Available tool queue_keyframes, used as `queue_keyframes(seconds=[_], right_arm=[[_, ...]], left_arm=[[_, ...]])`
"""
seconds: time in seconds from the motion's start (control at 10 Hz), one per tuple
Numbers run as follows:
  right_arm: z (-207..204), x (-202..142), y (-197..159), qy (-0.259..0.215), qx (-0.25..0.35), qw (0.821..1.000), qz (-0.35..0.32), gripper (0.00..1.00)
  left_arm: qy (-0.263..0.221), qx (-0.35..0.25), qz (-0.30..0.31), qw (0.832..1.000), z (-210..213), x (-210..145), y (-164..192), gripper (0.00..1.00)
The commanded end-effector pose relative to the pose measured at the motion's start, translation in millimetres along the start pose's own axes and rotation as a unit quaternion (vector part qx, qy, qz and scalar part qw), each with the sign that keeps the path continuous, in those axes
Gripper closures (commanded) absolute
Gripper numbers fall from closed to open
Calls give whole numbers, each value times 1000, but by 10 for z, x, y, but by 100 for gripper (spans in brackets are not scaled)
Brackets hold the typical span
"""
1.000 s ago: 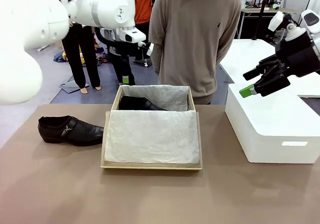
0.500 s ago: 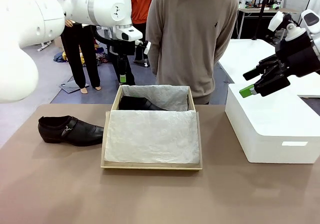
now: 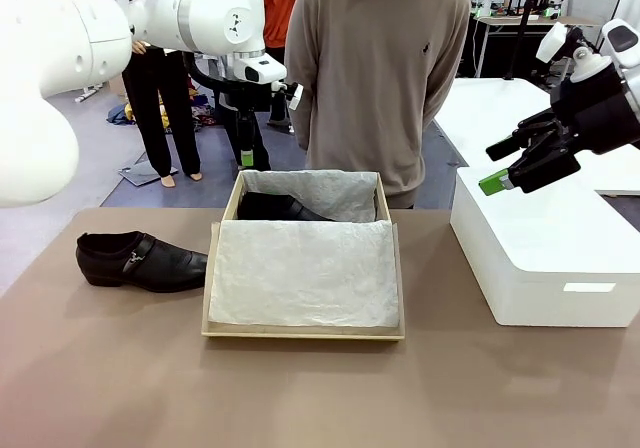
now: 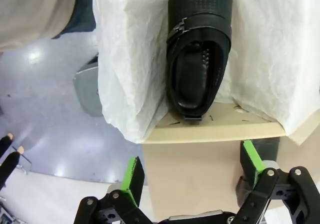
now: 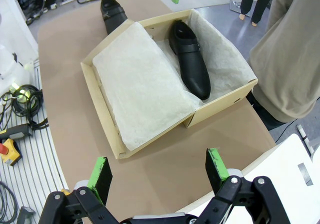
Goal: Pack the shoes into the box.
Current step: Place the other shoe of the Shoes into the Shoes Box.
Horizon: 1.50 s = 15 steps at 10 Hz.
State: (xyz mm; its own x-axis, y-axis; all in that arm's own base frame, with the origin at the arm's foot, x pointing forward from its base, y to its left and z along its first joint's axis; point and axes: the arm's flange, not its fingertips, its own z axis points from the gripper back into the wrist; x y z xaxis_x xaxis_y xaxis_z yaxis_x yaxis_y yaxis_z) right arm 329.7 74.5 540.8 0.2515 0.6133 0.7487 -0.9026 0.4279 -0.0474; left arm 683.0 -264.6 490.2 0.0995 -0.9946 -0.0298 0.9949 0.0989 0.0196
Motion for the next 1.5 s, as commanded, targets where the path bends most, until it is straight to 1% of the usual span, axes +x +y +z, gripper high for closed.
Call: queue_keyframes(seconds=[0.0, 0.2, 0.3, 0.5, 0.6, 0.8, 0.9, 1.0, 1.2, 1.4], right_arm=[[-13, 6, -36, -13, 8, 1000, 11, 0], [-13, 6, -36, -13, 8, 1000, 11, 0], [-13, 6, -36, -13, 8, 1000, 11, 0], [-13, 6, -36, -13, 8, 1000, 11, 0], [-13, 6, -36, -13, 8, 1000, 11, 0], [-13, 6, -36, -13, 8, 1000, 11, 0], [-13, 6, -36, -13, 8, 1000, 11, 0], [-13, 6, -36, -13, 8, 1000, 11, 0], [-13, 6, -36, -13, 8, 1000, 11, 0], [-13, 6, -36, -13, 8, 1000, 11, 0]], left_arm=[[-1, 2, 6, 1000, 43, -8, 8, 0], [0, 0, 0, 1000, 0, 0, 0, 0], [0, 14, -10, 1000, 116, -122, -121, 0], [-3, 12, -33, 999, 307, -432, -298, 0], [-8, 10, -44, 999, 366, -541, -386, 0], [-10, 28, -73, 997, 466, -832, -623, 0], [-21, 27, -82, 996, 516, -1006, -747, 0], [-13, 37, -84, 996, 536, -1155, -873, 0], [-22, 35, -107, 993, 511, -1463, -1096, 0], [-29, 34, -109, 993, 445, -1659, -1232, 0]])
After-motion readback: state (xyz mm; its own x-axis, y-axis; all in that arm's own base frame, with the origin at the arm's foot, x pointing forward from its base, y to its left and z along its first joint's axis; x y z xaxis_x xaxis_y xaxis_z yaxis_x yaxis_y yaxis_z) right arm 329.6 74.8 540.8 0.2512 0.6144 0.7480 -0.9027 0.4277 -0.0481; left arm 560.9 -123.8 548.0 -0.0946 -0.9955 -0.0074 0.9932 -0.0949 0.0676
